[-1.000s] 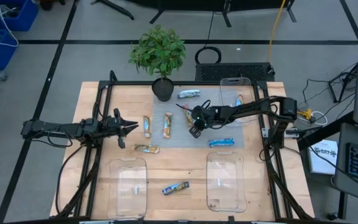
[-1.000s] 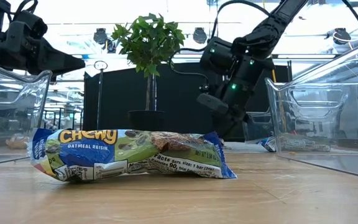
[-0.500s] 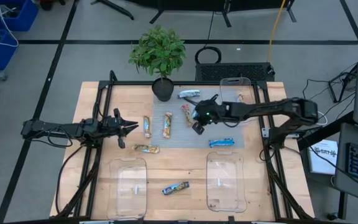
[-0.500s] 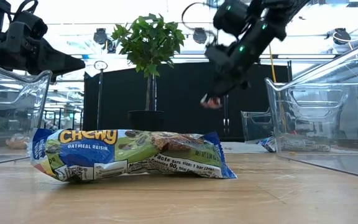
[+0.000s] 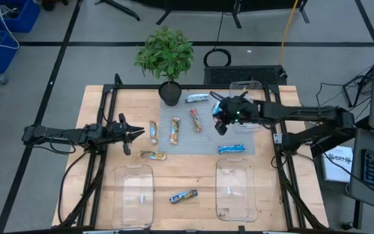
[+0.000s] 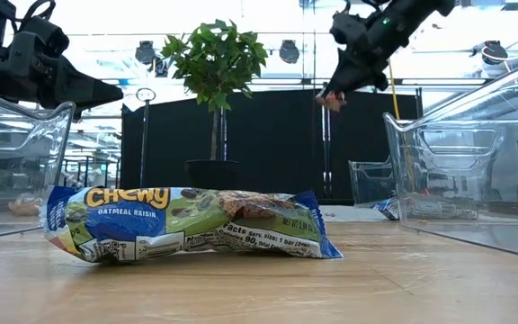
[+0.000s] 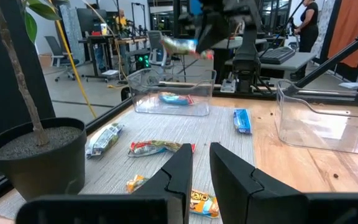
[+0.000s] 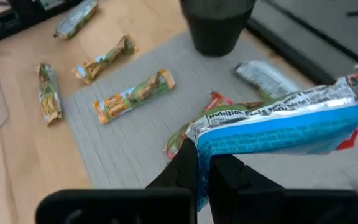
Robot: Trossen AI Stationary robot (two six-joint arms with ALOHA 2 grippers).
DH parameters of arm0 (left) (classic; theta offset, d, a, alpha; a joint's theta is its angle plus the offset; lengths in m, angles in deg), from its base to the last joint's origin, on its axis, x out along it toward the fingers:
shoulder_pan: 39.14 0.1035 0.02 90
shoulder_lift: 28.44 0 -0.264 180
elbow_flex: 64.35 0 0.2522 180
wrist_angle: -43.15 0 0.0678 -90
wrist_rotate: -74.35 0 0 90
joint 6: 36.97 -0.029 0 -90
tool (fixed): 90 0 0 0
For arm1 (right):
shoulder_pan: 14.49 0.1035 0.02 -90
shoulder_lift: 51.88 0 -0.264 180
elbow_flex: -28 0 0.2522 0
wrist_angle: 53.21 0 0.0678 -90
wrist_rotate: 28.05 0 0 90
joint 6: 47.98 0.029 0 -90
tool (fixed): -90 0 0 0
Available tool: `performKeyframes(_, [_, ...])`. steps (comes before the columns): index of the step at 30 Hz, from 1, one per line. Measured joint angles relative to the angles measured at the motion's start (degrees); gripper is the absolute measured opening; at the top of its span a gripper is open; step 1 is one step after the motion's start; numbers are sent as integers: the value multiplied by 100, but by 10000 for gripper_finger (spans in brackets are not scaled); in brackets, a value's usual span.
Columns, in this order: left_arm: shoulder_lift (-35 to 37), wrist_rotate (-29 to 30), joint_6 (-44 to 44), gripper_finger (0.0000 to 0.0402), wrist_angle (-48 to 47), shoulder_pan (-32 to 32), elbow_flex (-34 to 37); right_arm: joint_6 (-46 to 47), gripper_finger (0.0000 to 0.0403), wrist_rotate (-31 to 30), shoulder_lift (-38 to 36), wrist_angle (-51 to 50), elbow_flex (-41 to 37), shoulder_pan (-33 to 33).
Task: Pick and place Granola Bars by type
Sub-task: Put the right red granola bar into the top transparent bin
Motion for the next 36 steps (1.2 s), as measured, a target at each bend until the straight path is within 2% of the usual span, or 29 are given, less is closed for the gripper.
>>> performKeyframes(9, [0,-7,9,63,-17,0,0,-22,4,-7,-424,-468,2,-235])
performKeyframes(16, [0,-14,11,63,-19,0,0,-41,4,-5,-425,-630,3,-346])
performKeyframes(20, [0,-14,13,63,-123,0,0,-24,3,-18,-446,-1067,3,-438])
performKeyframes(25, [0,-14,23,63,-237,-2,0,251,3,-580,-580,-1676,3,-490])
performKeyframes(36, [0,-16,111,63,-272,0,0,279,3,-1055,-1326,-1977,-73,-475])
